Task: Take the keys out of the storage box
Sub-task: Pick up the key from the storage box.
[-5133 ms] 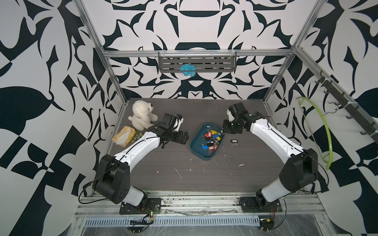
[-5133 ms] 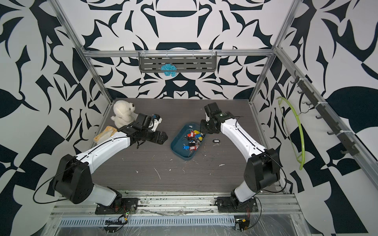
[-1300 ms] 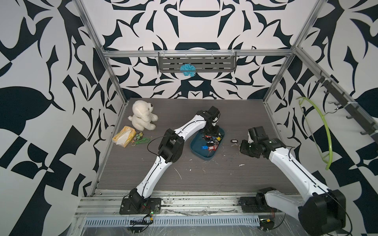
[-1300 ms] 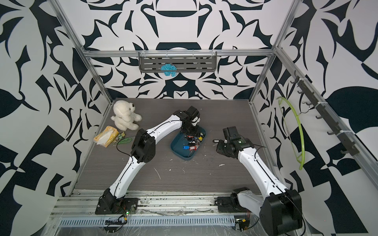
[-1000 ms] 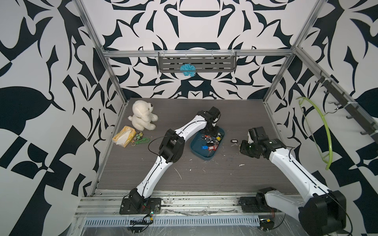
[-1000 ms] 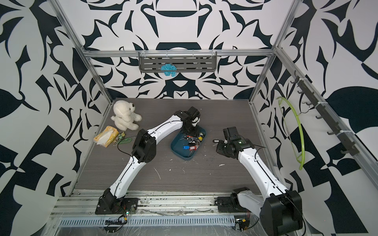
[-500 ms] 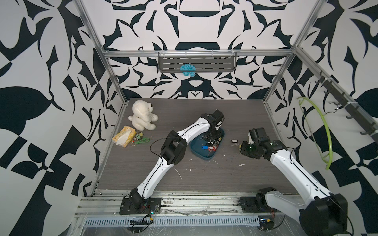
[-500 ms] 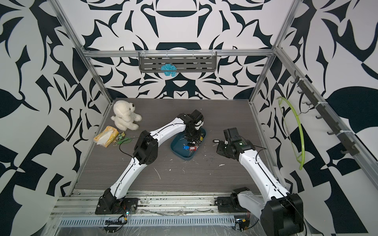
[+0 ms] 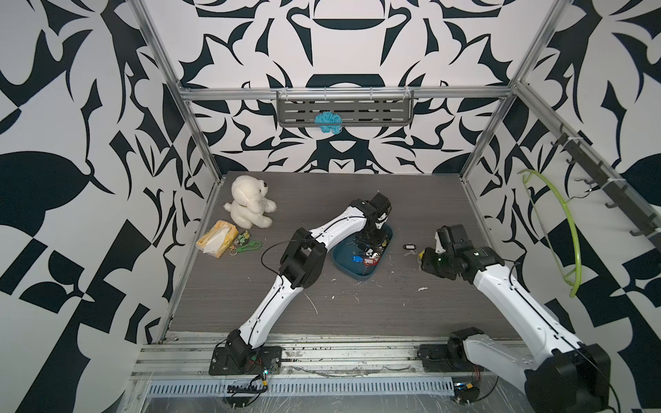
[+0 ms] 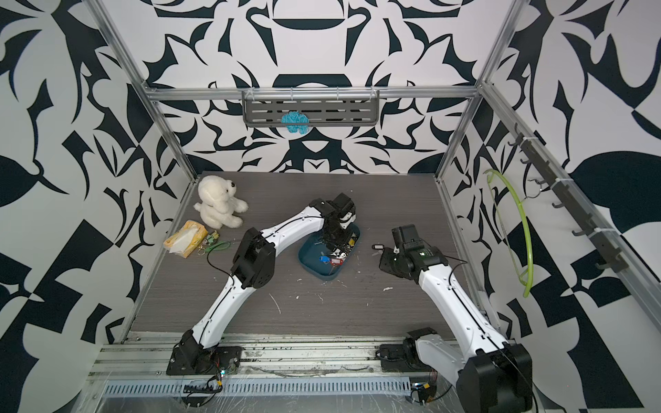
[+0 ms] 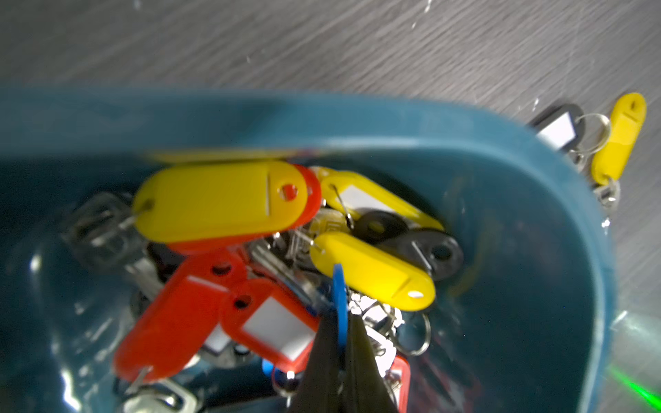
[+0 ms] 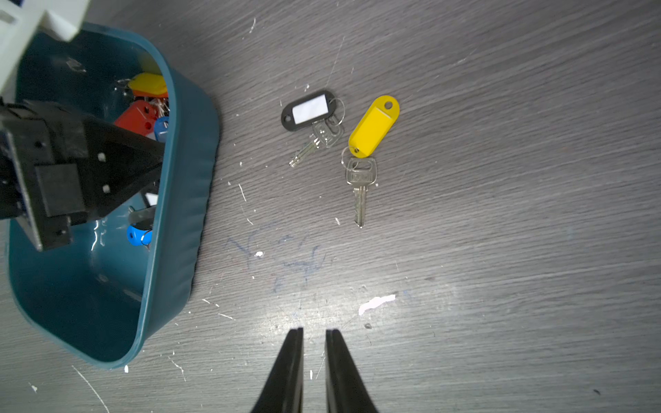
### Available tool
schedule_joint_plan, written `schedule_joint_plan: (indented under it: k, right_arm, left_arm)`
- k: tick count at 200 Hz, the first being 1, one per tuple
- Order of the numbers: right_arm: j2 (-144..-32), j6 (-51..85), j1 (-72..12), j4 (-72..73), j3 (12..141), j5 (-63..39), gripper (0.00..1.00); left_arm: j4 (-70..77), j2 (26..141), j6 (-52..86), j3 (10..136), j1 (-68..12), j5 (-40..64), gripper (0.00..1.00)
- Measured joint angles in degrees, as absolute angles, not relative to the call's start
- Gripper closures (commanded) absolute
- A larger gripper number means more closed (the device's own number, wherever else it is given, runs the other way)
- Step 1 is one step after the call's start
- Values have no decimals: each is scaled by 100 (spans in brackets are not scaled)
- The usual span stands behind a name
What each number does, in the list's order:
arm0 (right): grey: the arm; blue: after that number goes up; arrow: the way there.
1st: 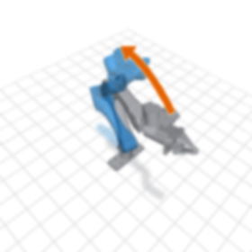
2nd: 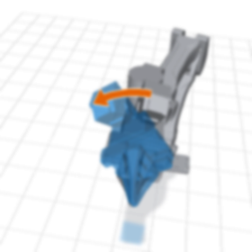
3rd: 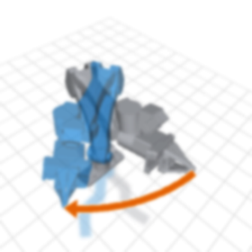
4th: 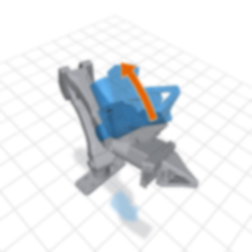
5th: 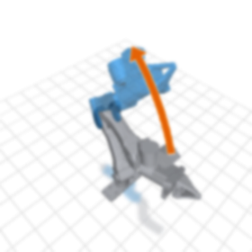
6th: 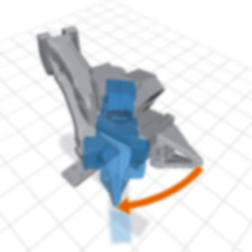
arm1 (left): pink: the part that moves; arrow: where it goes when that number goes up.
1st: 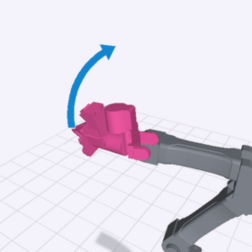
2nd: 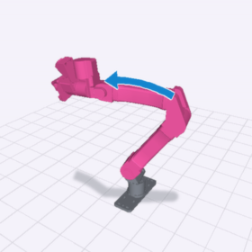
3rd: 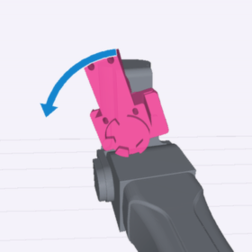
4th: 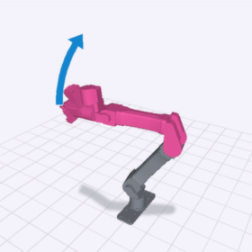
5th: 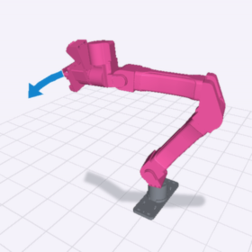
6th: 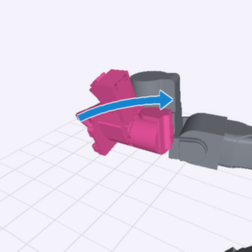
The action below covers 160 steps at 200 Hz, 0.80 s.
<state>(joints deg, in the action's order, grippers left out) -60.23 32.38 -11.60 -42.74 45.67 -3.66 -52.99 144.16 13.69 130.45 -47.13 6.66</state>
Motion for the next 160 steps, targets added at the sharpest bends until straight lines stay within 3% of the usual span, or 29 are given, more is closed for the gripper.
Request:
schedule_joint_plan:
  k: [160]
  right_arm:
    - [-5843, 3306, -1160, -4436, 4534, -454, 83]
  left_arm:
    - [-4792, 12895, 1935, 11568, -4364, 696, 100]
